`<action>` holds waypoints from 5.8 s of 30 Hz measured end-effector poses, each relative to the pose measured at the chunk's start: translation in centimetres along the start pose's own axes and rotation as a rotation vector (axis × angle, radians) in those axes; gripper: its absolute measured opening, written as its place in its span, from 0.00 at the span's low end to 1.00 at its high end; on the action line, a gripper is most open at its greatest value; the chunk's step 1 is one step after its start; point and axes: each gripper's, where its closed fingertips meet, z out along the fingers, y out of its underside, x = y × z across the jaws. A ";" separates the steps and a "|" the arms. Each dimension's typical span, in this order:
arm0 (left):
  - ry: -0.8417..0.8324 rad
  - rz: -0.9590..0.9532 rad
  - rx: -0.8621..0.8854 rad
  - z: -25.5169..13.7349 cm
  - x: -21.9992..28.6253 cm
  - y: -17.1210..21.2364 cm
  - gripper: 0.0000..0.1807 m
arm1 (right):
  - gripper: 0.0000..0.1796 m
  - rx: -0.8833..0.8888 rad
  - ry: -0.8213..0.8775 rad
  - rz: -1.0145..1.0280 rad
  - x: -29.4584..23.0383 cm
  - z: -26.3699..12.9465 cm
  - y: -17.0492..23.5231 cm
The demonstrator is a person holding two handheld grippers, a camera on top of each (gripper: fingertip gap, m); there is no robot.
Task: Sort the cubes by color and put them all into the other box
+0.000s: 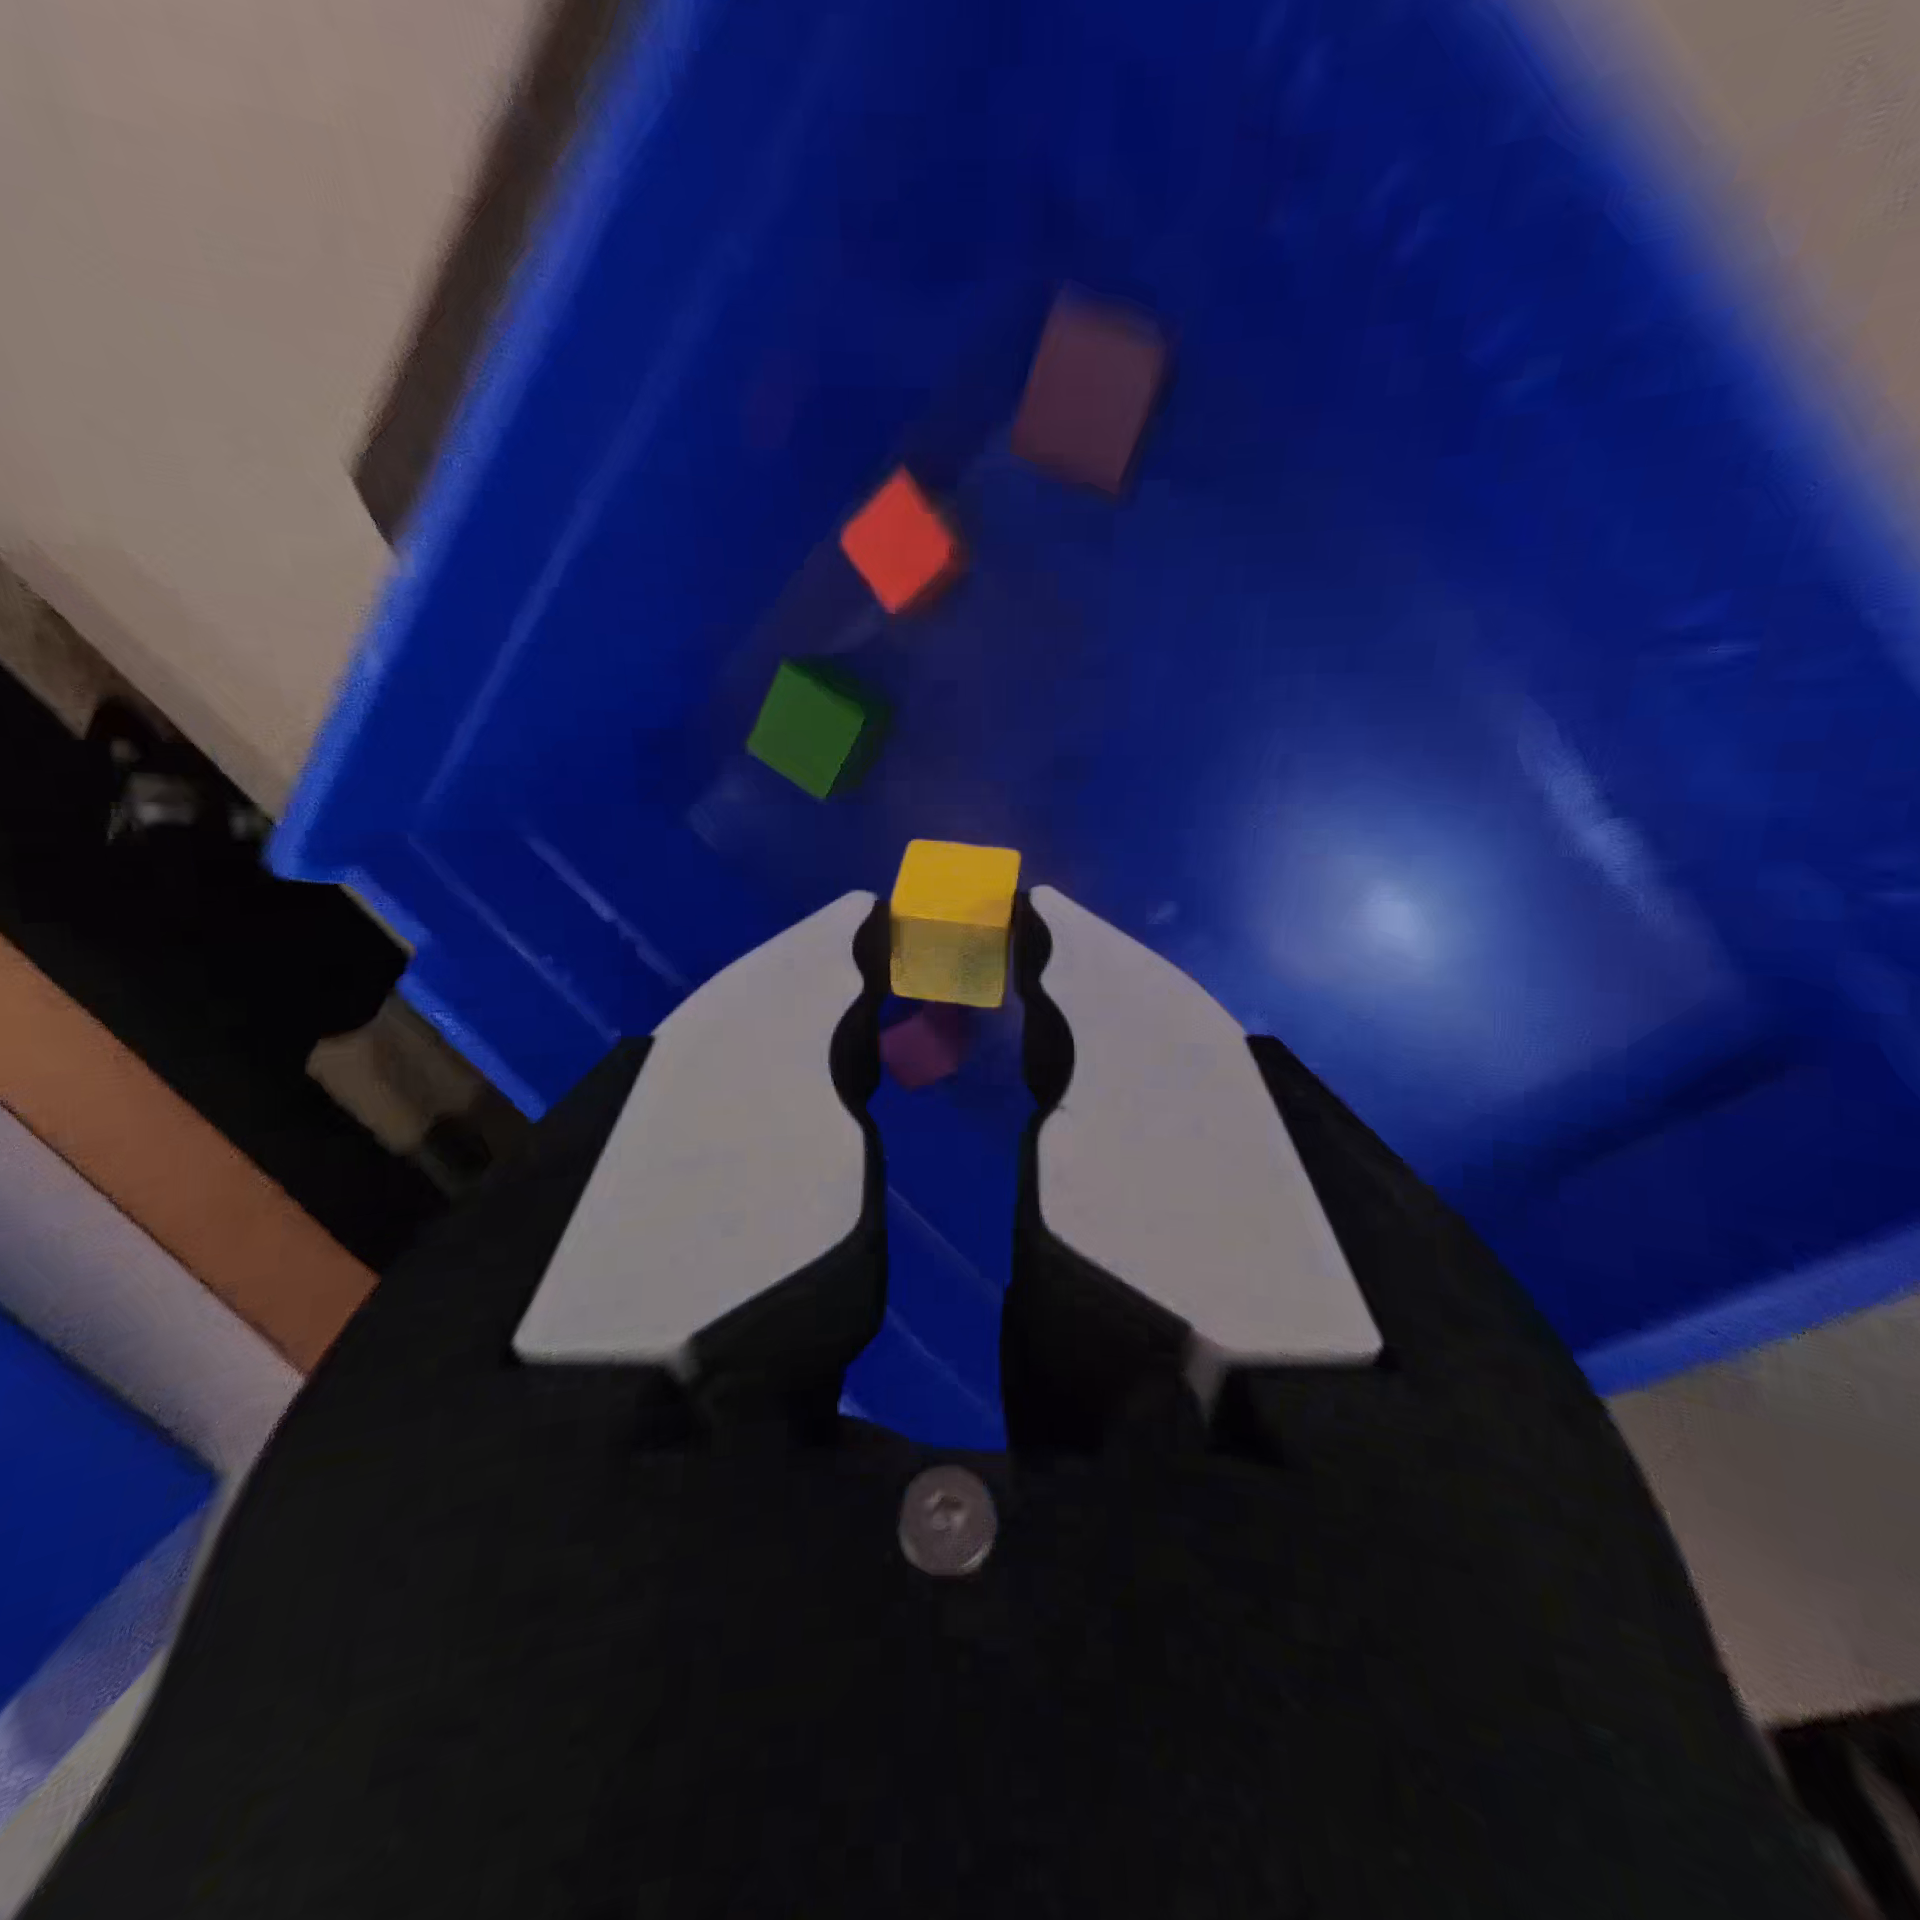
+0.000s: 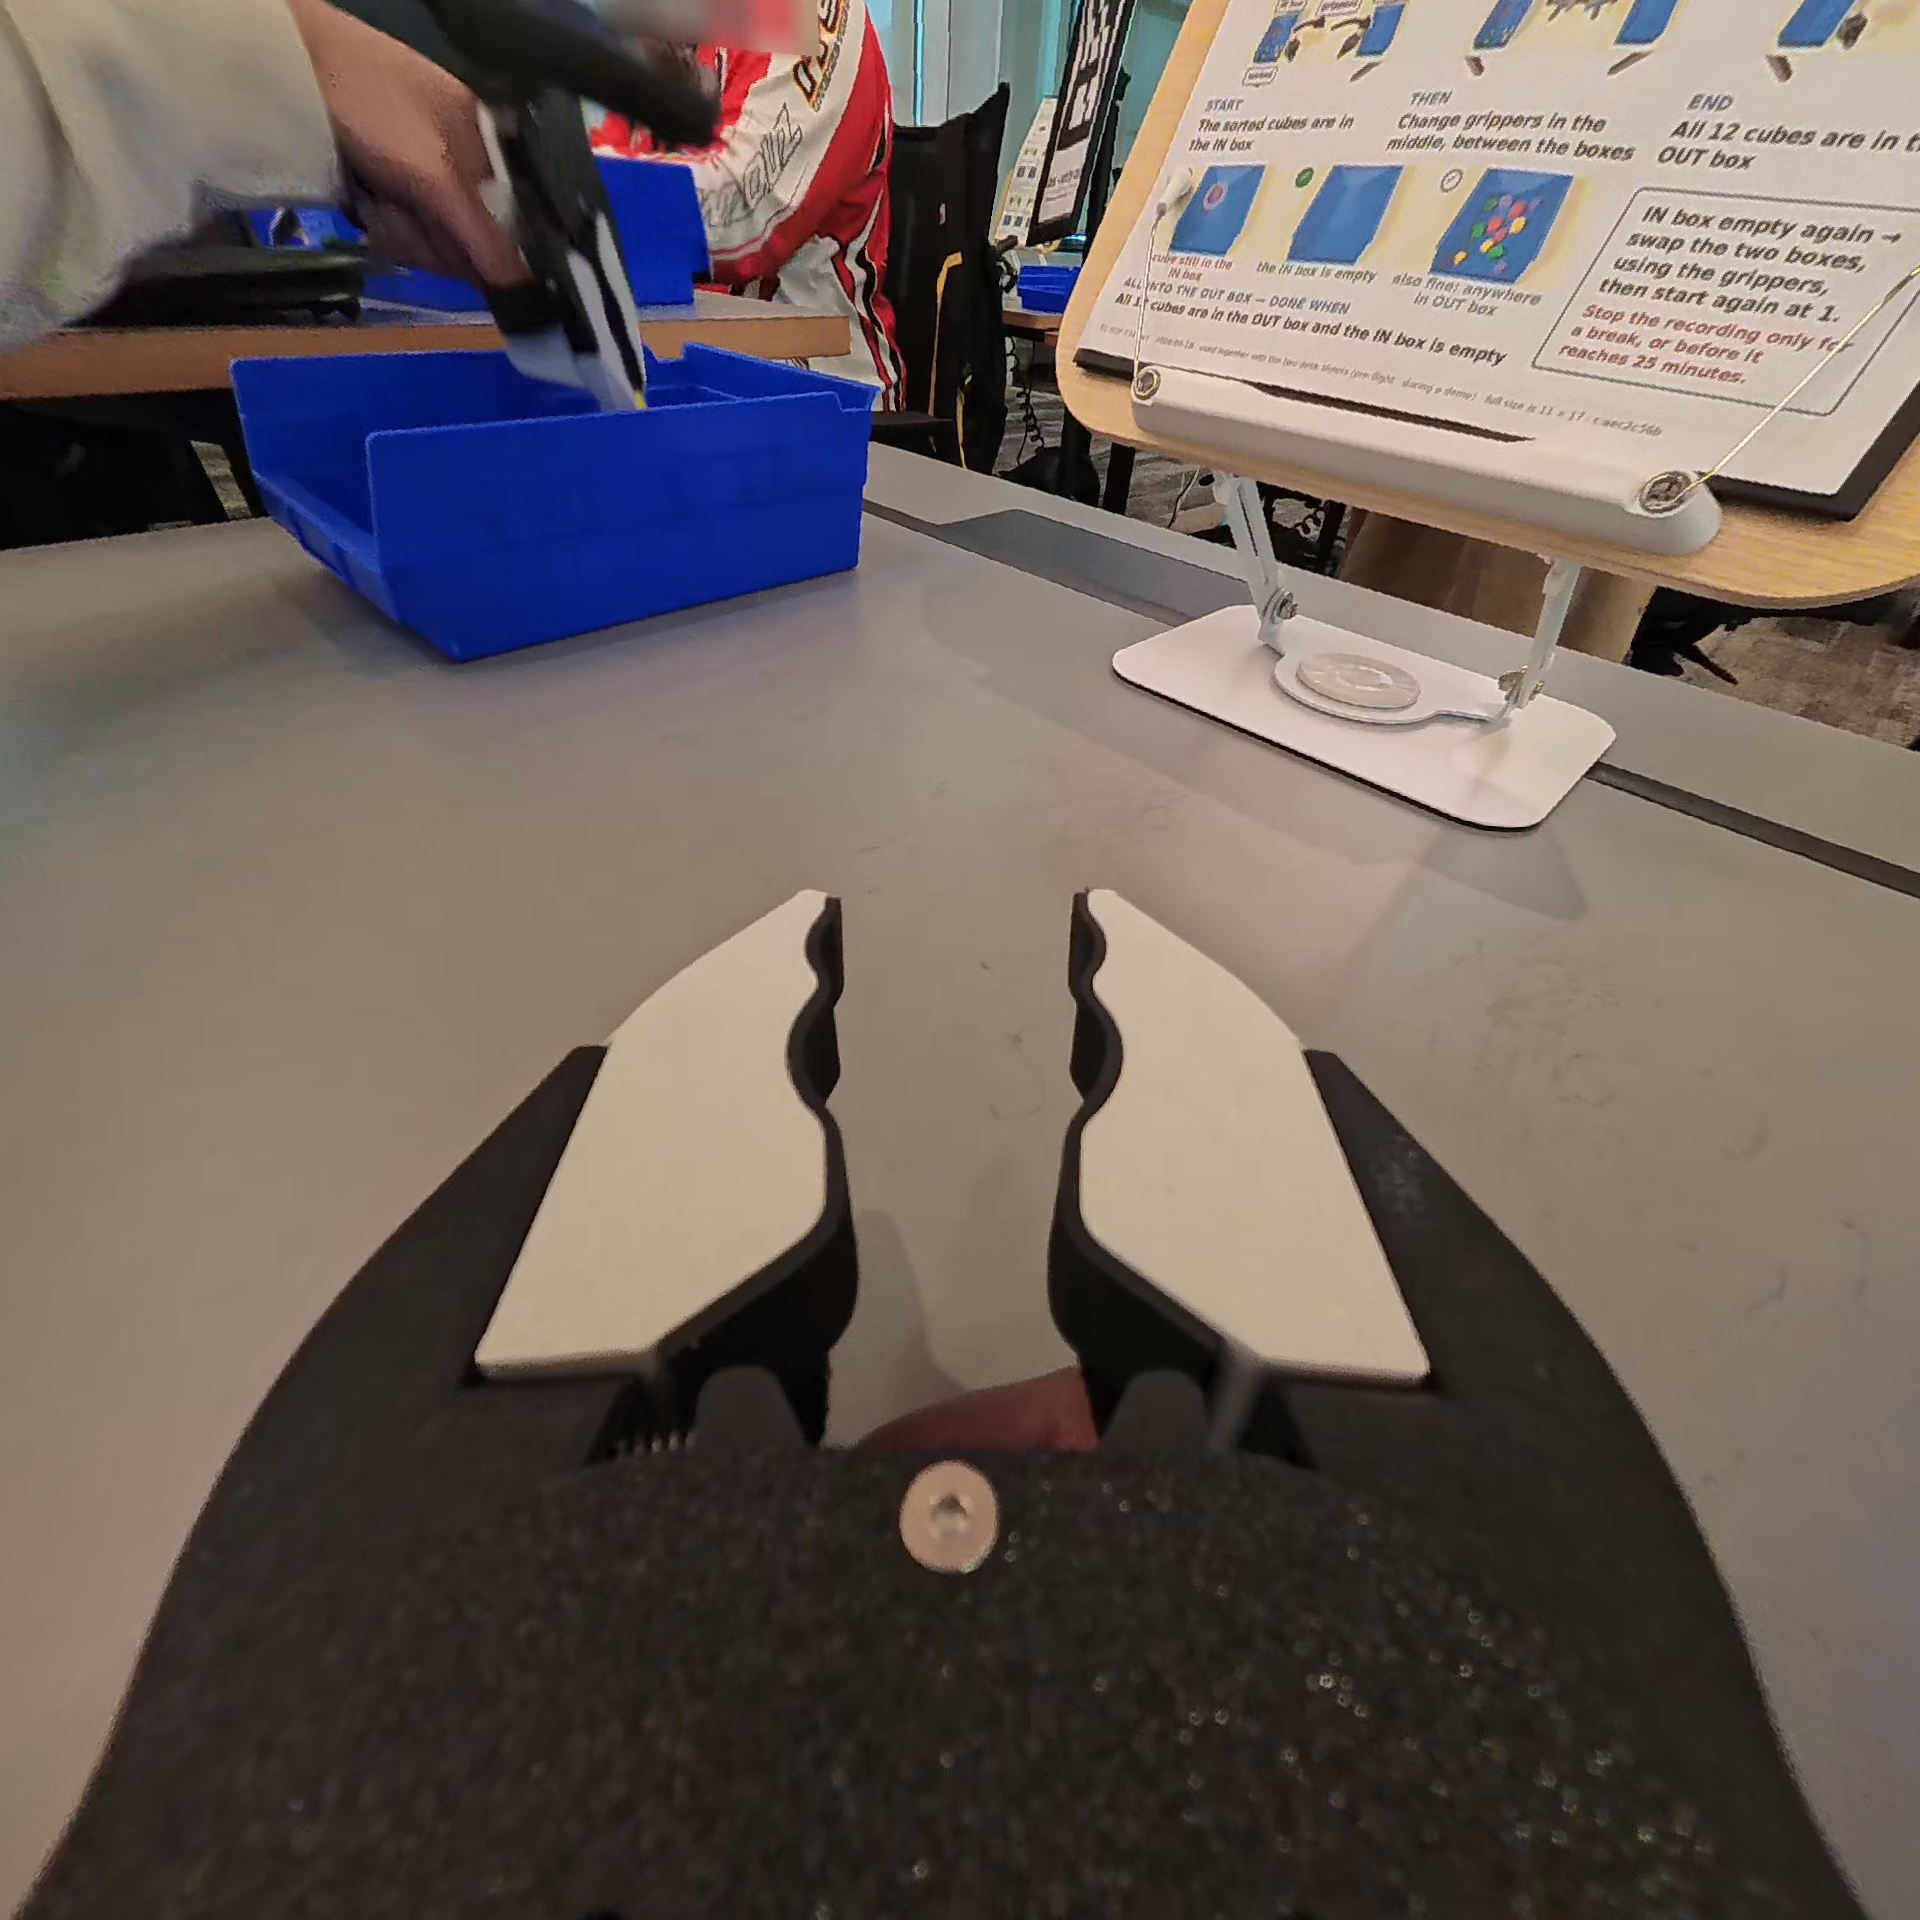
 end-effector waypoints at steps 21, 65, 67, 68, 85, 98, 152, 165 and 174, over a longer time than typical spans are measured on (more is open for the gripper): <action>0.907 0.037 1.135 -18.0 32.8 -13.0 0.12 | 0.24 0.092 -0.118 -0.221 -1.2 -0.7 -3.0; 0.298 -0.413 1.028 -10.5 35.1 -12.2 0.36 | 0.13 0.060 -0.018 -0.421 0.7 -0.7 -4.0; 0.272 -0.404 1.021 -10.4 35.4 -11.6 0.36 | 0.13 0.076 -0.033 -0.364 0.9 -1.4 -4.5; 0.261 -0.408 1.025 -10.5 35.3 -11.4 0.35 | 0.13 0.079 -0.023 -0.347 1.3 -1.9 -5.0; 0.222 -0.360 0.973 -10.5 36.2 -11.6 0.35 | 0.13 -1.097 -0.059 -0.109 23.9 -16.4 6.8; 0.230 -0.355 0.977 -10.5 36.0 -10.8 0.35 | 0.13 -1.315 -0.123 -0.052 23.9 -15.5 12.2; -0.224 0.203 -0.003 -5.8 6.4 5.0 0.31 | 0.26 -0.017 -0.020 -0.012 -1.3 -2.8 0.5; -0.110 0.556 -0.570 3.2 0.0 6.9 0.28 | 0.25 -0.032 -0.031 -0.002 -1.0 -3.4 0.9; -0.104 0.611 -0.650 5.6 -0.5 8.3 0.28 | 0.25 -0.054 -0.049 -0.018 -1.5 -3.1 1.1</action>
